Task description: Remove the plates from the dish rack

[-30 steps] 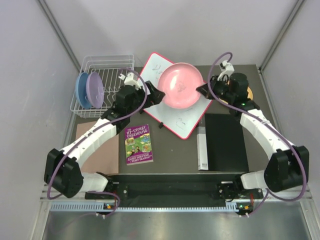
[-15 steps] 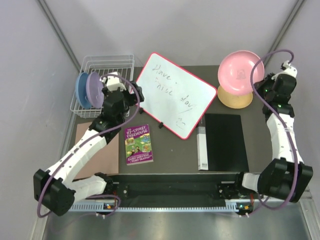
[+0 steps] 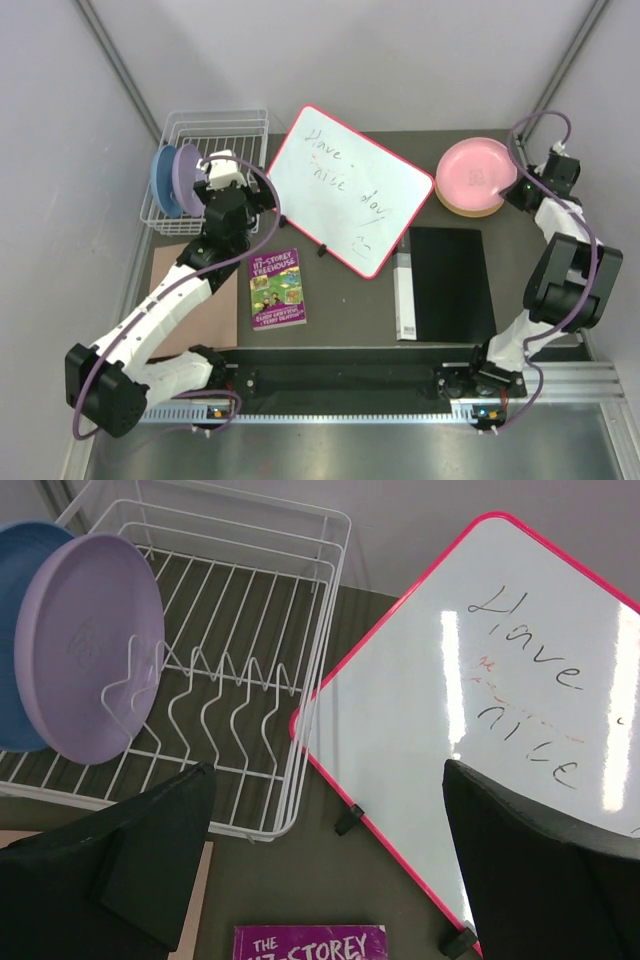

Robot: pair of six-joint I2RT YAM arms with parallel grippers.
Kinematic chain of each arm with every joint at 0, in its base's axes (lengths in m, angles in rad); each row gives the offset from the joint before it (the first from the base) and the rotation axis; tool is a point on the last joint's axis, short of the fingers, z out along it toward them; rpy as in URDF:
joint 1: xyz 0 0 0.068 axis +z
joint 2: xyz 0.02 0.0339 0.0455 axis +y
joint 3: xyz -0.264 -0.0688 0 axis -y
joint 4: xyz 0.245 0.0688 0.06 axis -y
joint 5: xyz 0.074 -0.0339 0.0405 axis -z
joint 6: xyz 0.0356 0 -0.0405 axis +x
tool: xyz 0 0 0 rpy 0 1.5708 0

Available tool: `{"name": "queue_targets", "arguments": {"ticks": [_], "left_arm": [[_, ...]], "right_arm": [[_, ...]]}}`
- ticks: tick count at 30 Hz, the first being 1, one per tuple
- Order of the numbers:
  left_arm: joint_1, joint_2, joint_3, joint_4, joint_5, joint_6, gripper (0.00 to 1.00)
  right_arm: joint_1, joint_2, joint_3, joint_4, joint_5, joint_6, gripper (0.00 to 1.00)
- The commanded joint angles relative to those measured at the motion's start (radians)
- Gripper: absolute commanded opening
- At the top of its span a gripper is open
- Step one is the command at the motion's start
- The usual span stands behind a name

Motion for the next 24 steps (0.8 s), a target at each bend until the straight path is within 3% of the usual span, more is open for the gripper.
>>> {"name": "queue_targets", "arguments": {"ticks": [1,18,21,22,24], "left_arm": [[-0.002,-0.007,-0.007,0.047,-0.037,0.035,0.99],[0.003,-0.001,-0.004,0.055,-0.040,0.043,0.99],[0.004,-0.001,-0.005,0.053,-0.043,0.042,0.99],[0.004,-0.001,-0.004,0.052,-0.046,0.043,0.99],[0.006,-0.001,-0.004,0.052,-0.054,0.046,0.99]], "right_arm": [[-0.031,0.072,0.098,0.060,-0.078,0.020,0.00],[-0.033,0.247,0.201,0.040,-0.107,0.035,0.13],[-0.033,0.265,0.213,0.027,-0.105,0.038,0.22],[-0.033,0.267,0.216,0.021,-0.102,0.040,0.32],[-0.033,0.262,0.210,0.024,-0.101,0.037,0.42]]}}
